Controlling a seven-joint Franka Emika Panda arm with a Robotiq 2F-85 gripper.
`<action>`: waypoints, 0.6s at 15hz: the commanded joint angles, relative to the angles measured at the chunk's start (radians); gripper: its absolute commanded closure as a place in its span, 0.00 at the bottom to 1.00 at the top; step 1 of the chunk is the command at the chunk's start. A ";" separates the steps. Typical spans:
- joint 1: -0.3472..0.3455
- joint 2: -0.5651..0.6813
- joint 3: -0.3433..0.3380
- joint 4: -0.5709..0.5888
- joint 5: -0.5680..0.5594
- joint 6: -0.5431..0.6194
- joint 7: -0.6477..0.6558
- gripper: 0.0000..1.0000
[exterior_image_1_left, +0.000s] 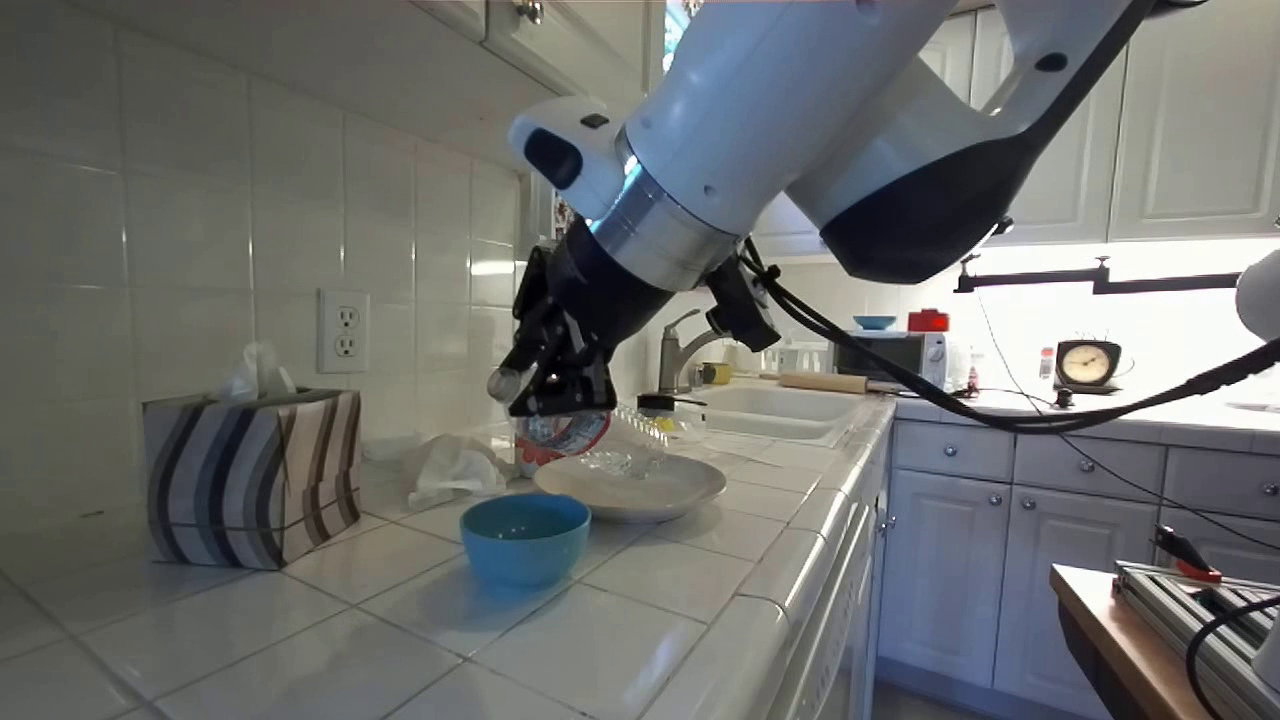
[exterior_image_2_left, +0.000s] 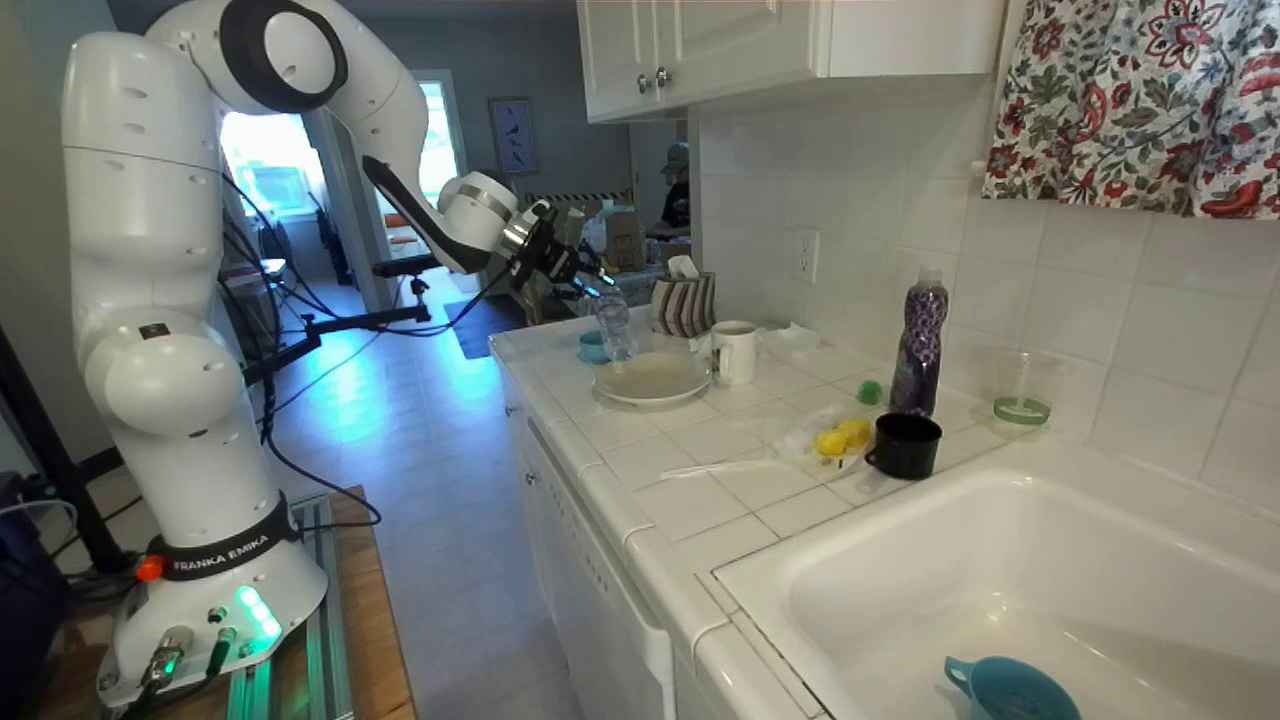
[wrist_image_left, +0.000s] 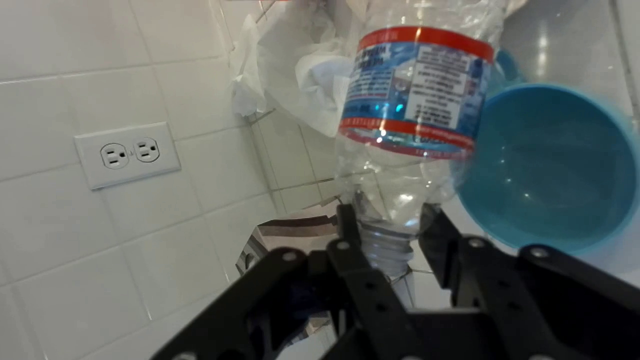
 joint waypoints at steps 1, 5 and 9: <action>0.014 -0.014 0.008 -0.030 0.059 -0.036 -0.016 0.89; 0.021 -0.021 0.011 -0.052 0.080 -0.051 -0.016 0.89; 0.025 -0.033 0.013 -0.066 0.112 -0.098 -0.021 0.89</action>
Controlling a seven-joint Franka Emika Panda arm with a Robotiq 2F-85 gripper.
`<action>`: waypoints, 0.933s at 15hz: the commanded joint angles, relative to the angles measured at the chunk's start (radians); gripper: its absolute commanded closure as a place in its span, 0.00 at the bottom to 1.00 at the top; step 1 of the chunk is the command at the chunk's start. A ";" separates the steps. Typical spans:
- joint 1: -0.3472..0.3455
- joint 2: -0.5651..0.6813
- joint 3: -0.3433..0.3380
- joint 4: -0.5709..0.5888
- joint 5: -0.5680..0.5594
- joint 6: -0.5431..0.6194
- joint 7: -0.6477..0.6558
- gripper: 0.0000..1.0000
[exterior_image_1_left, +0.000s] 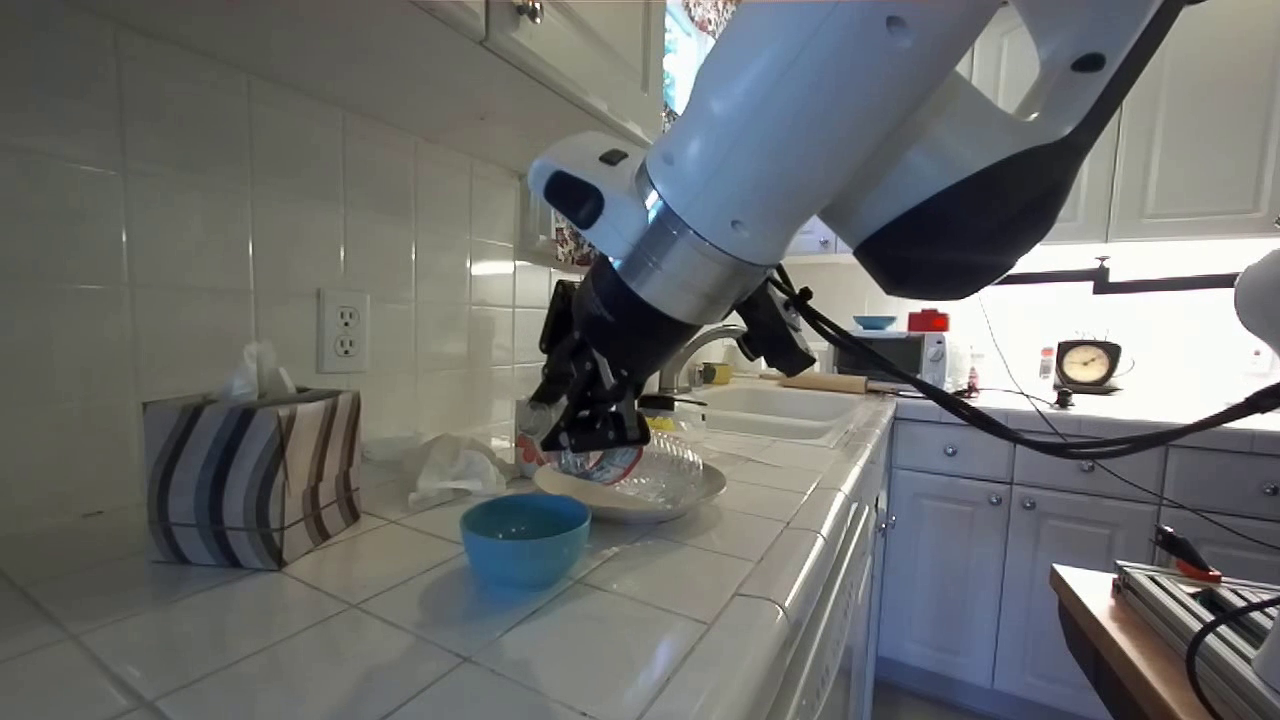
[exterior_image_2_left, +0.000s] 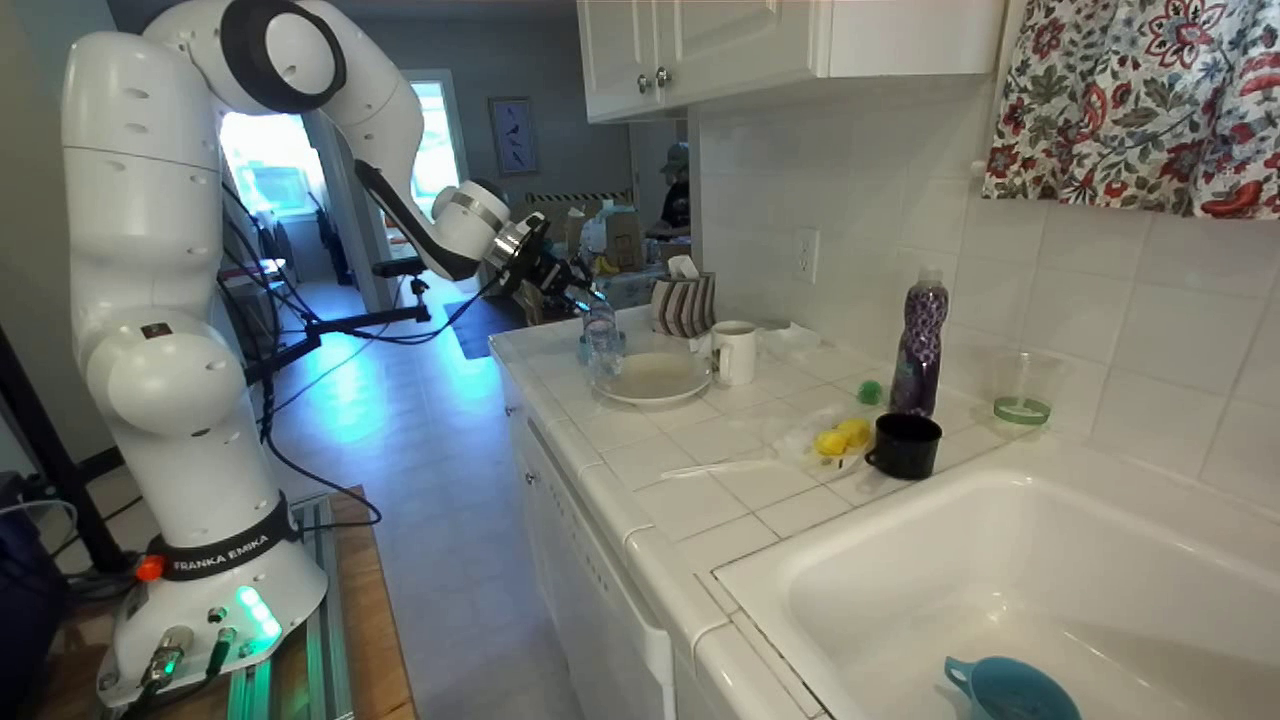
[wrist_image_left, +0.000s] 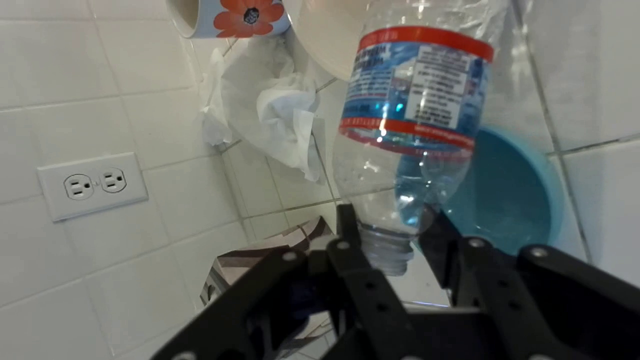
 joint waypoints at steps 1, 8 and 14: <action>0.011 -0.034 0.001 -0.024 0.062 -0.079 -0.025 0.89; 0.010 -0.031 0.006 0.002 0.147 -0.206 -0.143 0.89; 0.014 -0.028 0.012 0.037 0.174 -0.269 -0.277 0.89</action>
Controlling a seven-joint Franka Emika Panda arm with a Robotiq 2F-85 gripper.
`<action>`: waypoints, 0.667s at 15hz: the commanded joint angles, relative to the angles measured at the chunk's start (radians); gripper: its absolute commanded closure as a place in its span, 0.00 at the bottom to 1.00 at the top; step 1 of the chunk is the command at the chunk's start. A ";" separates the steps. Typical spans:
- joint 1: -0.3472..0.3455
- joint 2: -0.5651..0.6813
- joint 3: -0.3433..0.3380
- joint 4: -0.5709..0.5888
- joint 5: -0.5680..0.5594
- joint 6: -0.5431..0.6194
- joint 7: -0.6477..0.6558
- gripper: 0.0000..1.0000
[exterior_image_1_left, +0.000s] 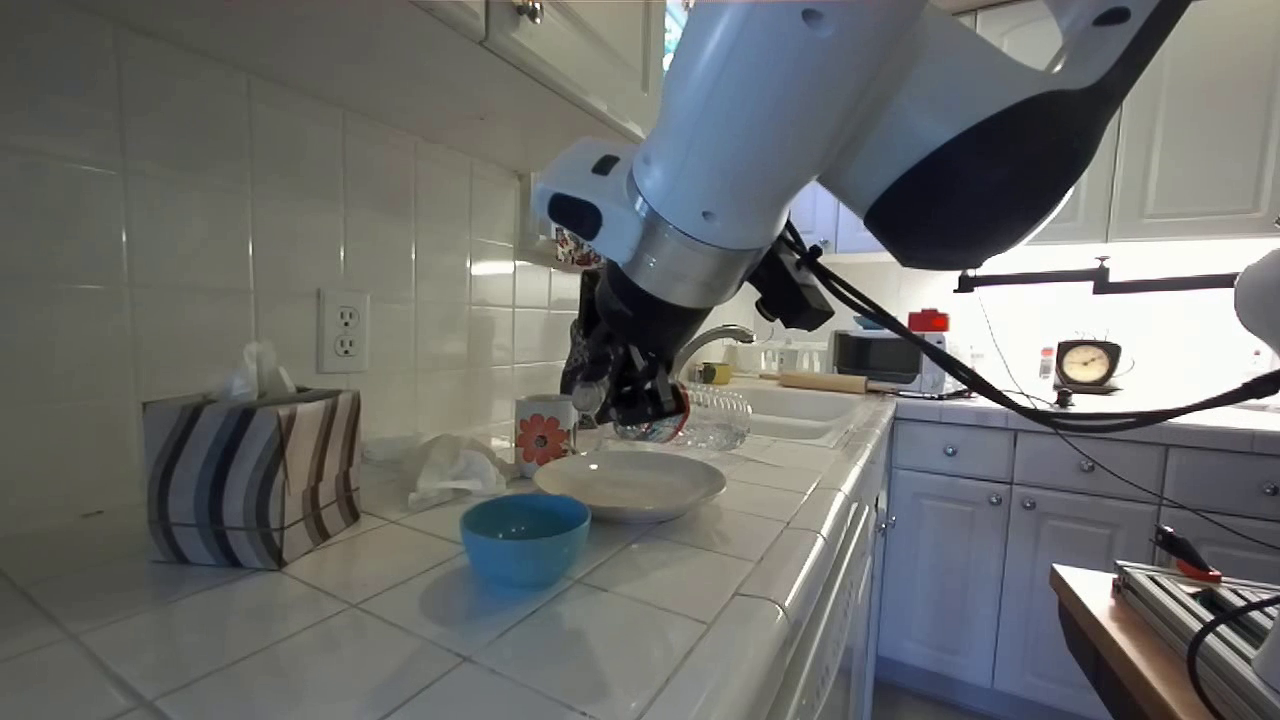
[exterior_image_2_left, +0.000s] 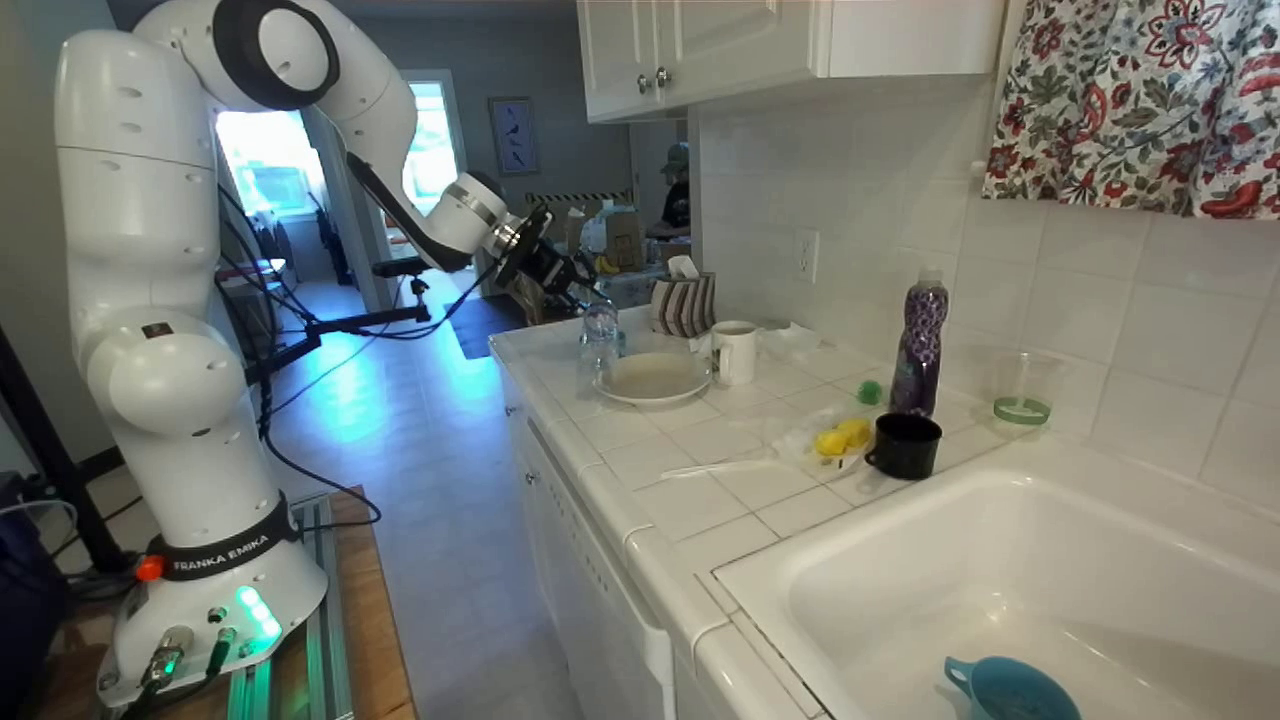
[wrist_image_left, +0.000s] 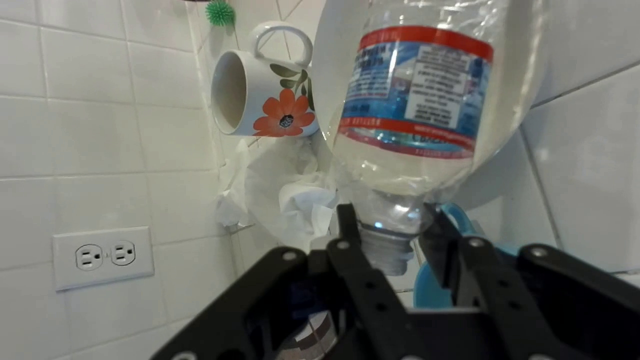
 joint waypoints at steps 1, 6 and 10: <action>0.008 -0.006 0.007 0.032 0.047 -0.050 -0.114 0.89; 0.005 0.003 0.009 0.063 0.068 -0.046 -0.210 0.89; 0.002 0.006 0.012 0.078 0.104 -0.034 -0.279 0.89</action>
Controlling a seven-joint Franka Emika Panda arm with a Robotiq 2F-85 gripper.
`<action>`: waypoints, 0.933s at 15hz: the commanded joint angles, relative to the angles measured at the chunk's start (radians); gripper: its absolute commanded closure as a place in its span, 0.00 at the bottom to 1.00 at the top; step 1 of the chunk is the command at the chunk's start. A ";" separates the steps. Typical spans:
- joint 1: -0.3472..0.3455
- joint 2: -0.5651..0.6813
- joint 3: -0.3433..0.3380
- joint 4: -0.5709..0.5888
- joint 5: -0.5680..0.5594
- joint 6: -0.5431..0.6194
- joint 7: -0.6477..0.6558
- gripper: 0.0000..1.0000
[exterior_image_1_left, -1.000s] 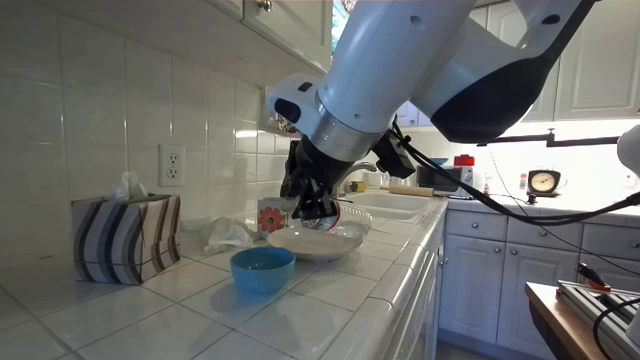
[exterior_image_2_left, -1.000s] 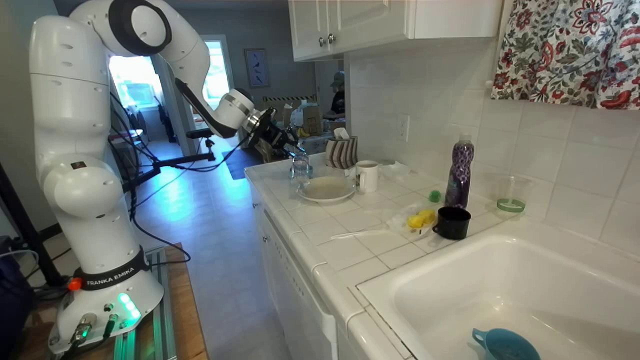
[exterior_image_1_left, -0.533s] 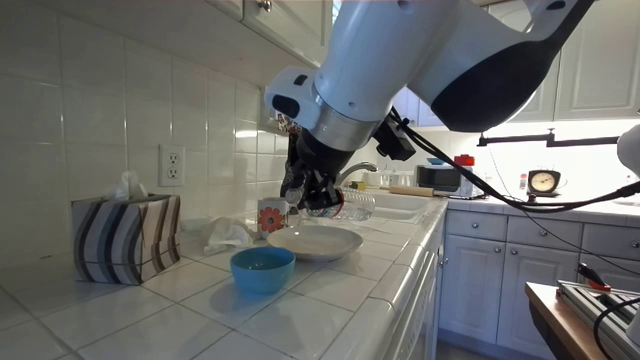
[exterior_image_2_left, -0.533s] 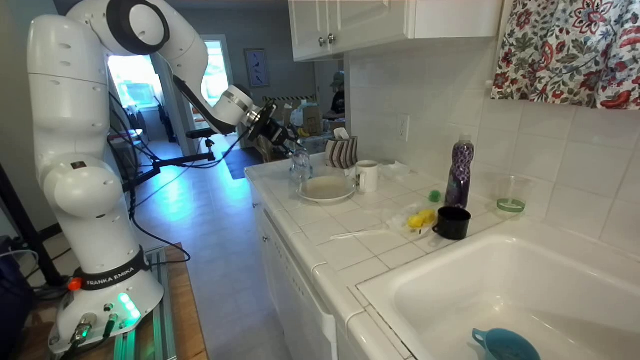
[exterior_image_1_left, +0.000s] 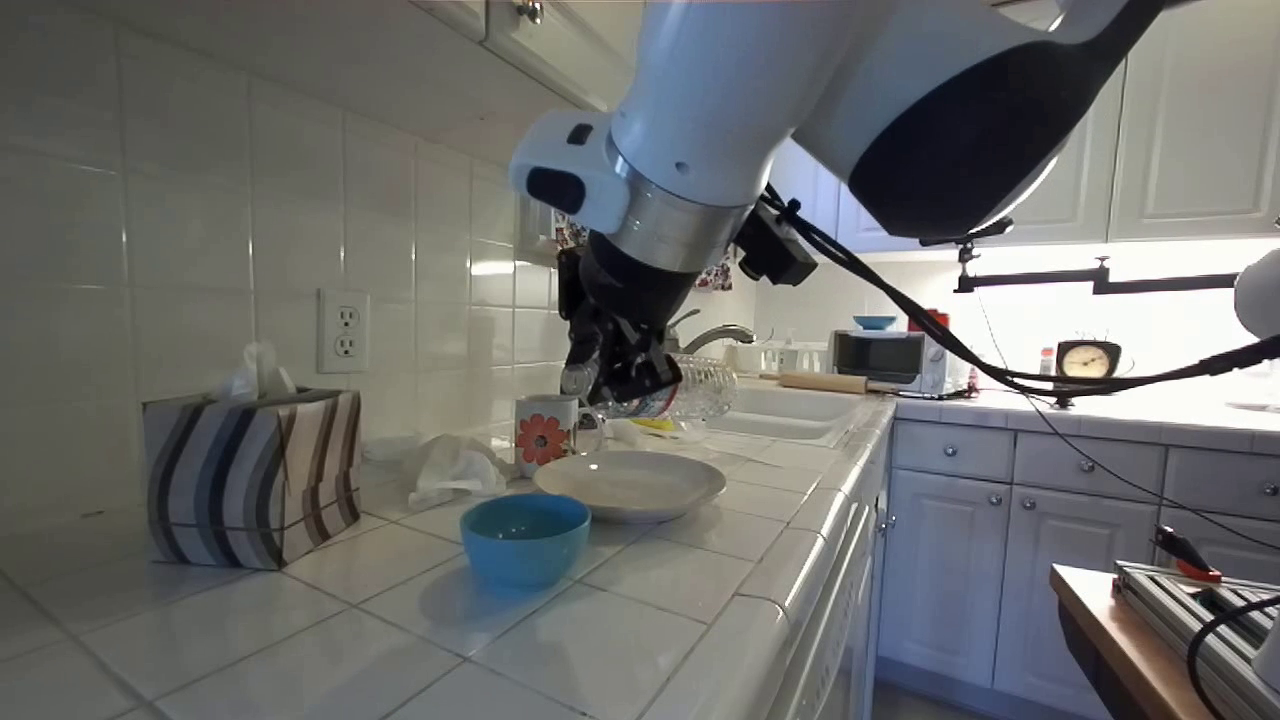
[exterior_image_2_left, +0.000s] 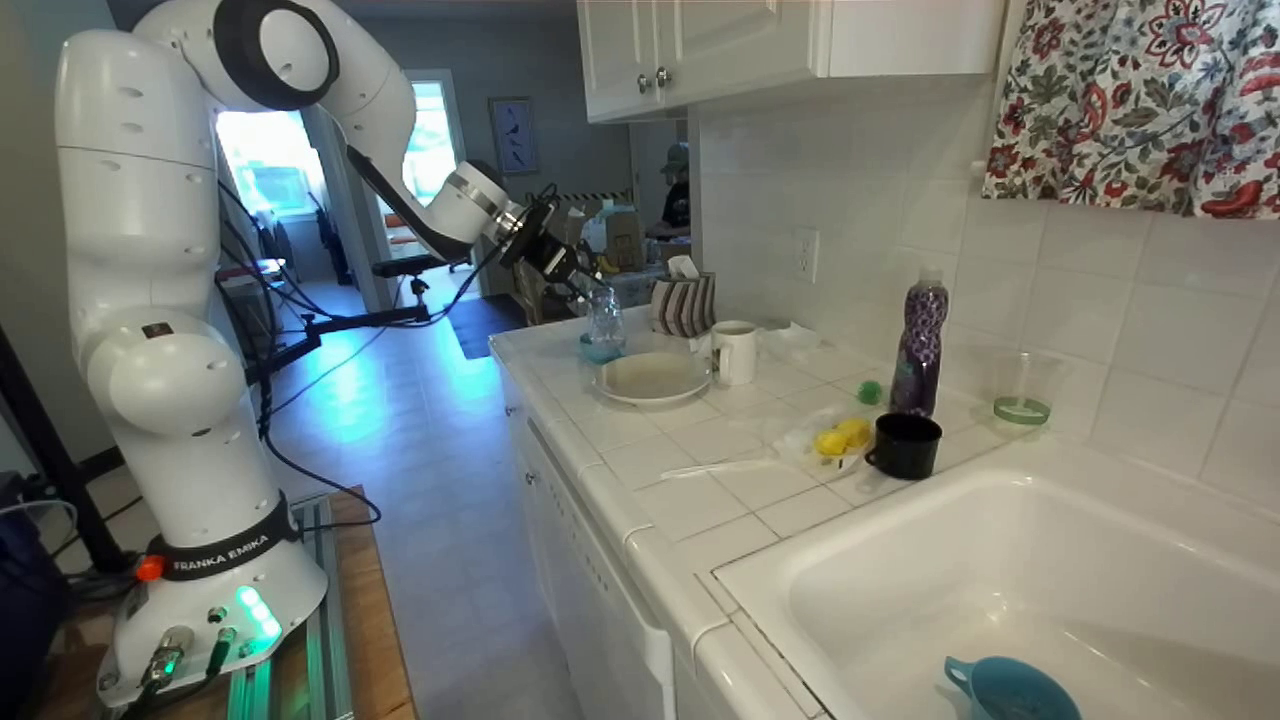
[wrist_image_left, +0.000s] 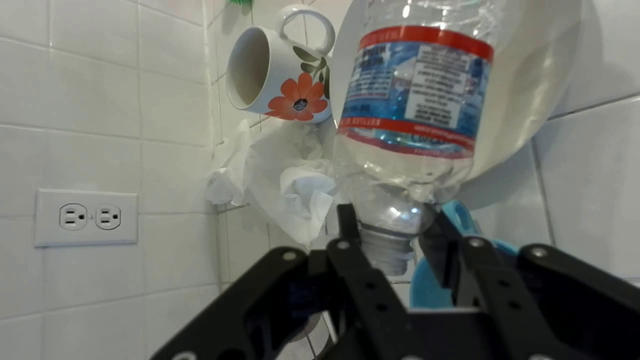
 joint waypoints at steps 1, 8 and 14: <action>0.002 0.005 0.007 0.031 0.072 -0.020 -0.096 0.89; 0.000 0.008 0.006 0.050 0.162 -0.037 -0.223 0.89; -0.002 0.013 0.002 0.085 0.222 -0.103 -0.334 0.89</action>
